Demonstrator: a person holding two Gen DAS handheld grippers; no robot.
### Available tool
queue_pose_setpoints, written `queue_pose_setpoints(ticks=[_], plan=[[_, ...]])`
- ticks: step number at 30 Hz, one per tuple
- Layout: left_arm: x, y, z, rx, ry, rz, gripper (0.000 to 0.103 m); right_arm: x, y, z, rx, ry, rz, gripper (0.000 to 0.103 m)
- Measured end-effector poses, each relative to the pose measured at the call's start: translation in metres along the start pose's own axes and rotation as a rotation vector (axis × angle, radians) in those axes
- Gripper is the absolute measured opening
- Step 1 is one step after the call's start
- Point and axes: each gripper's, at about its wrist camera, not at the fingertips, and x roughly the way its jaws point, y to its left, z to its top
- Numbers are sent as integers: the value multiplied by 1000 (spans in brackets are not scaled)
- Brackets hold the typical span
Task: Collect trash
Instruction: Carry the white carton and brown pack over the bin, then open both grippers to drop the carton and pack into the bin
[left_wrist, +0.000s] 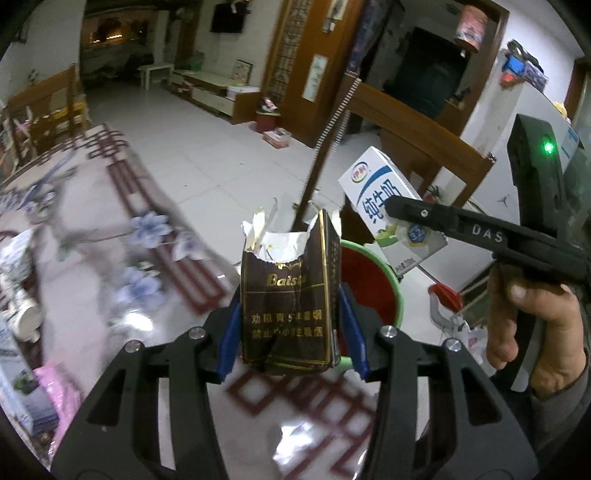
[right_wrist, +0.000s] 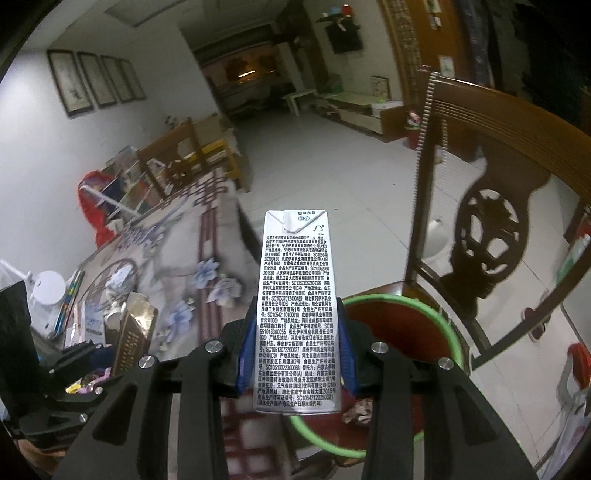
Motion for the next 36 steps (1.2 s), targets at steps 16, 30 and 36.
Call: queue_pose_setpoints(ticks=[16, 30, 36], plan=[[79, -54, 14, 26, 107, -92, 47, 4, -65, 6, 79, 29, -106, 36], [99, -62, 15, 29, 138, -111, 54, 13, -75, 5, 90, 61, -123, 38], [95, -59, 11, 32, 146, -103, 88, 11, -75, 7, 89, 44, -131, 51]])
